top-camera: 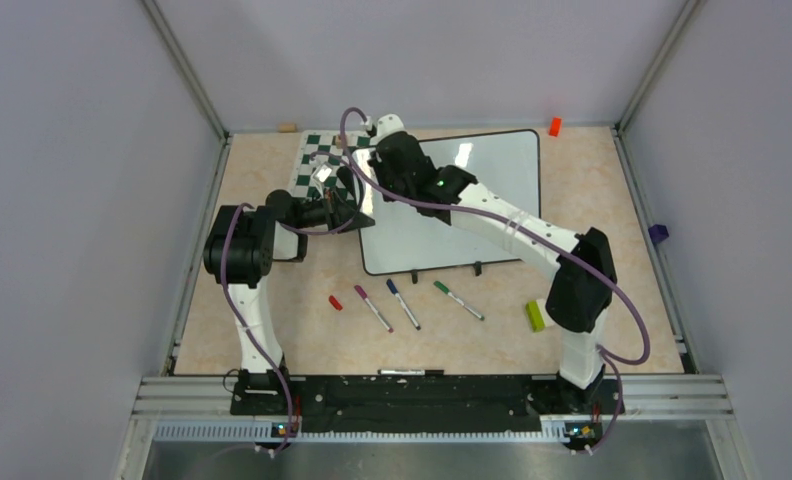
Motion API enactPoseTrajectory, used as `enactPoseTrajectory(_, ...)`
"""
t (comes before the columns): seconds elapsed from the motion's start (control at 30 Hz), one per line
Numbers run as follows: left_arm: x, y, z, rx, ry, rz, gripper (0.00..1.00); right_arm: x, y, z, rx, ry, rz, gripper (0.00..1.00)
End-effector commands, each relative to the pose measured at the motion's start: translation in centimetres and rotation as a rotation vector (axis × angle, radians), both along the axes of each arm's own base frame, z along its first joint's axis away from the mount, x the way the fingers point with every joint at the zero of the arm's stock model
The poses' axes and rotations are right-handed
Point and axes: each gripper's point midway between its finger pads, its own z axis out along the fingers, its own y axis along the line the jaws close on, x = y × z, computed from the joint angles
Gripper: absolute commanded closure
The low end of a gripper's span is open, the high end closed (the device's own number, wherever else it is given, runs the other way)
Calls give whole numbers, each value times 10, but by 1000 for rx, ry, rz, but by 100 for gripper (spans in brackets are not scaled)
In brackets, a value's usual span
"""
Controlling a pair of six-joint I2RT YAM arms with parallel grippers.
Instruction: Write a sentence on the whiteboard
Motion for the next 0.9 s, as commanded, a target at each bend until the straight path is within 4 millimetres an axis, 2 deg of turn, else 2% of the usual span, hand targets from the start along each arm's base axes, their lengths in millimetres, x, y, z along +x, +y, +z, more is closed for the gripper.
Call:
enactPoseTrajectory(0.0,2,1,15,6,-225,9,100,24,-12,20,20,-47,-56,100)
enactPoseTrajectory(0.57,2,1,15,6,-225,7,100,47,-6,32,30,-71,-55,100)
enactPoseTrajectory(0.73,2,1,16,6,-225,9,100,46,-5,42,40,-79,-43,100)
enactPoseTrajectory(0.87,3,1,16,5,-227,10,100,36,-6,57,75,-85,-15,100)
